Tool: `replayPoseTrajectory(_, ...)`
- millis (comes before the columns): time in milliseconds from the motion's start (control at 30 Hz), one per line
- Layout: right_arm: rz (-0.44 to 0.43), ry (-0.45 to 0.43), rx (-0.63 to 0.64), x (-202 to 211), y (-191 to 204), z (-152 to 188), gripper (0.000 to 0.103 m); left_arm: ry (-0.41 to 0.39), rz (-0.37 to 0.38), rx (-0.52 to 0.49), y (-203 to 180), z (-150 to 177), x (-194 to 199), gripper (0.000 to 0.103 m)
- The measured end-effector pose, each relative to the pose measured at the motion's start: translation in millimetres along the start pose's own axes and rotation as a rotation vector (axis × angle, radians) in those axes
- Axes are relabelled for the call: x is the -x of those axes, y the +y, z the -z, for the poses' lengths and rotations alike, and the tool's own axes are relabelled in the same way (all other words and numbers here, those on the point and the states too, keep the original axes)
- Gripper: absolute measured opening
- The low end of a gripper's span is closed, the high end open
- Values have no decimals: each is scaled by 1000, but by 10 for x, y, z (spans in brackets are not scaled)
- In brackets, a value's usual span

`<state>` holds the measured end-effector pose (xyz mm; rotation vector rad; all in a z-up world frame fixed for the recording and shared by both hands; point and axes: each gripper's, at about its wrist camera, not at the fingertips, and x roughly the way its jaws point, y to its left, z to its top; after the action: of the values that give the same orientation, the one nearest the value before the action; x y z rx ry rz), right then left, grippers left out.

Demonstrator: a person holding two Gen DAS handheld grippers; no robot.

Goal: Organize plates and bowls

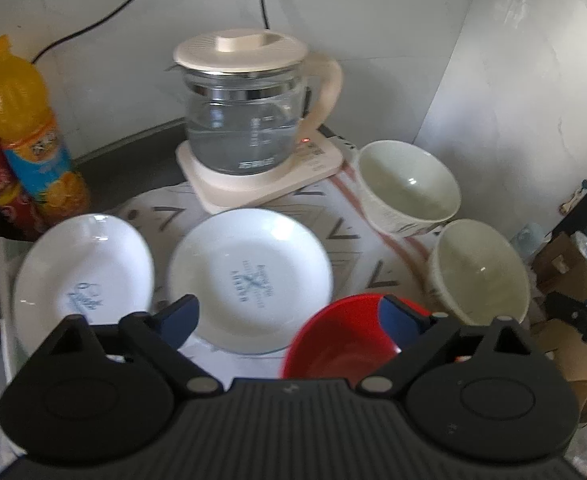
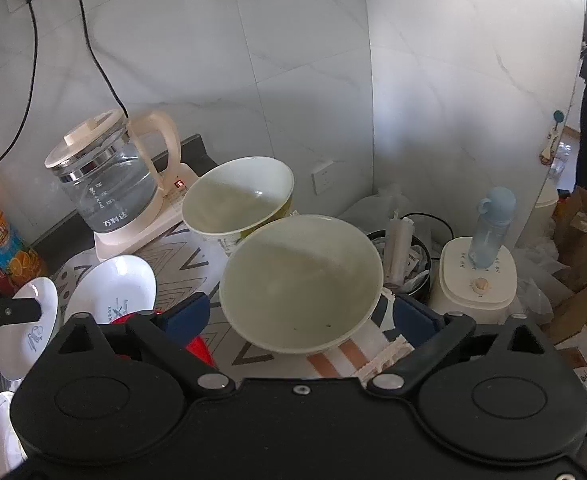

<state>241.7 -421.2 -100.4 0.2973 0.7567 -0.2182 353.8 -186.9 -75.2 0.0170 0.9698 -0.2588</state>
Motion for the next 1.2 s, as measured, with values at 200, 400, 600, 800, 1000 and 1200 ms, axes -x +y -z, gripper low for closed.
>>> replayPoseTrajectory(200,-29,26,4,-152,-180,-94,79,11,27,4,-285,-46,-185,81)
replayPoseTrajectory(400,-65,94,-16,-400,-337,-102,65,51,44,33,-462,-61,-430,67)
replayPoseTrajectory(600,-68,132,-14,-626,-460,-104,58,56,70,56,-651,-131,-598,63)
replayPoseTrajectory(800,-56,174,-28,-841,-646,-85,52,82,86,46,-908,-215,-845,61)
replayPoseTrajectory(1000,-66,213,-24,-1037,-741,-98,42,119,100,33,-1145,-265,-1183,54)
replayPoseTrajectory(1200,-76,244,-30,-1194,-820,-132,35,183,106,26,-1278,-255,-1518,43)
